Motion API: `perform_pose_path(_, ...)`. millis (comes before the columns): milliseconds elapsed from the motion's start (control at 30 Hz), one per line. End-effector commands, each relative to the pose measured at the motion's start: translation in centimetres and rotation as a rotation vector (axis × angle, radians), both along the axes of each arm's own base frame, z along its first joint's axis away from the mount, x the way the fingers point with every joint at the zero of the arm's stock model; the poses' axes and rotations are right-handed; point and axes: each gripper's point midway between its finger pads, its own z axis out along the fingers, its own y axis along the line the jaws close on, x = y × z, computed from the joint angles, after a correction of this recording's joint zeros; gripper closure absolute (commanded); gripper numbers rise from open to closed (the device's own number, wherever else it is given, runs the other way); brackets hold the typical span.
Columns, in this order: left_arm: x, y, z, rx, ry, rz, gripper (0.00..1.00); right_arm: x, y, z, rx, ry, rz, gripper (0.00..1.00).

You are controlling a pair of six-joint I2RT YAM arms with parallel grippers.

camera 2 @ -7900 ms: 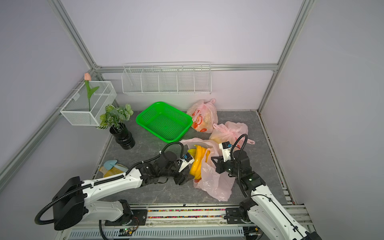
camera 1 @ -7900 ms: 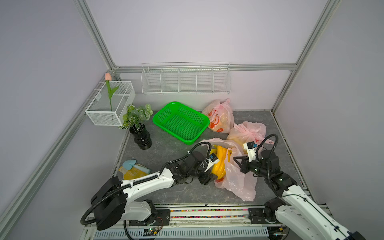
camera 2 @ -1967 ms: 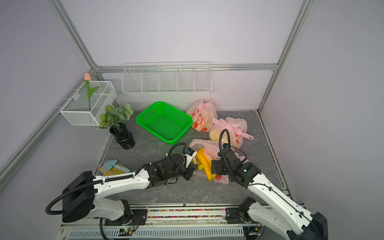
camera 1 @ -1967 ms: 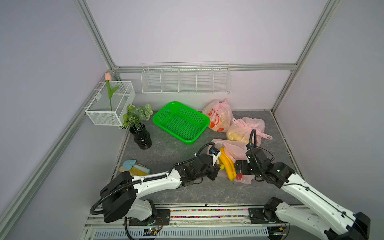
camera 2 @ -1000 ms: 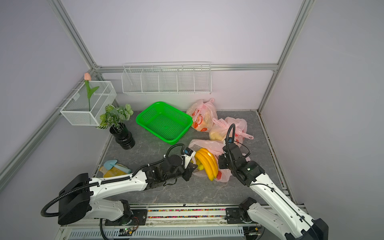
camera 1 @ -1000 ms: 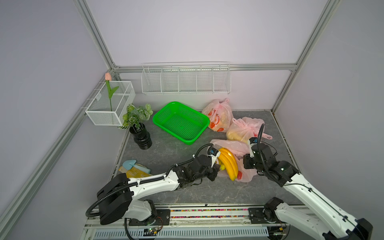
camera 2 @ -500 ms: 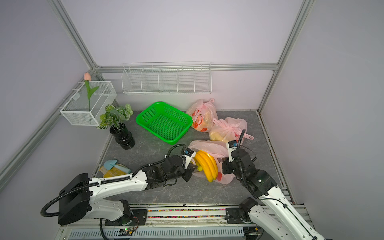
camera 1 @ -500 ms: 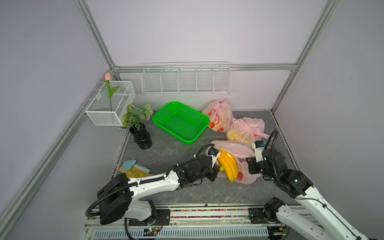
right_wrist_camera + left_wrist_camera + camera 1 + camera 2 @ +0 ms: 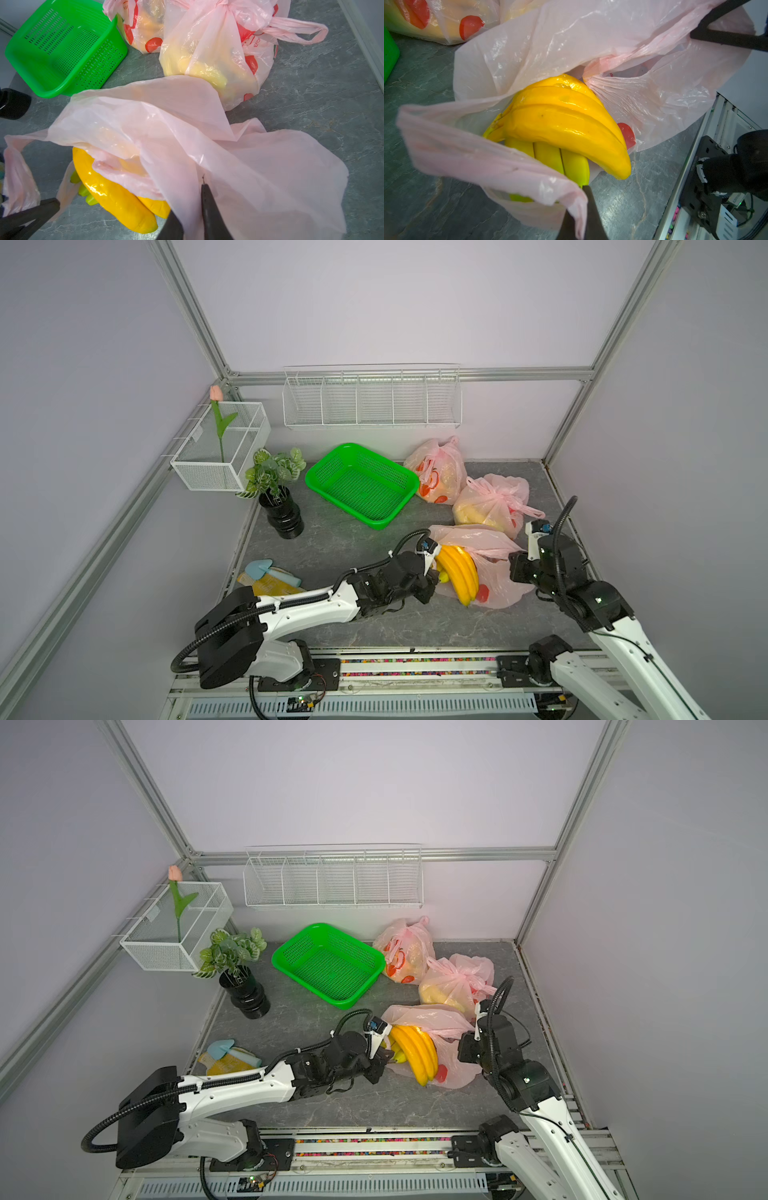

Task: Place the banana into a plastic bag & tie a knot
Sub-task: Adjust the plastic bag at the center of the board.

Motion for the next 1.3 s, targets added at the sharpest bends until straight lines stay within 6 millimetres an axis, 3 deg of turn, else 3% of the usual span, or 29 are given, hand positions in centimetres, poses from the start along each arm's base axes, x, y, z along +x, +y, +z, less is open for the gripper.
perform_pose_path(0,0.5,-0.3,0.7,-0.009,-0.002,0.029,1.00,0.2,1.3,1.3,0.081,-0.041,0.053,0.84)
perform_pose_path(133,0.4,-0.5,0.5,-0.001,0.000,0.021,1.00,-0.3,1.5,0.8,0.097,-0.042,0.075,0.76)
perform_pose_path(233,0.4,-0.9,0.4,0.004,0.003,0.015,1.00,-0.6,2.2,-1.4,0.094,0.055,0.105,0.60)
perform_pose_path(300,0.3,-1.2,0.5,0.000,0.004,0.008,1.00,-0.8,2.0,-2.0,0.078,0.083,0.098,0.43)
perform_pose_path(400,0.3,-1.3,0.7,-0.004,0.001,0.006,1.00,-1.1,1.2,-0.9,0.061,0.033,0.072,0.27)
perform_pose_path(467,0.3,-1.4,0.7,-0.003,0.000,0.008,1.00,-1.3,0.9,0.8,0.060,-0.012,0.066,0.21)
perform_pose_path(667,0.3,-1.4,0.7,-0.005,0.000,0.009,1.00,-2.6,2.3,5.2,0.055,-0.064,0.140,0.20)
perform_pose_path(800,0.3,-1.3,0.8,-0.009,-0.003,0.011,1.00,-3.4,4.4,6.0,0.071,-0.073,0.188,0.20)
perform_pose_path(900,0.2,-1.3,0.8,-0.011,-0.004,0.010,1.00,-3.9,7.1,6.3,0.108,-0.080,0.245,0.19)
perform_pose_path(1100,0.2,-1.2,0.8,-0.012,-0.009,0.011,1.00,-3.6,11.0,5.5,0.056,-0.071,0.291,0.20)
perform_pose_path(1267,0.2,-1.0,0.8,-0.022,-0.009,0.017,1.00,-2.5,10.5,1.7,-0.042,0.001,0.195,0.20)
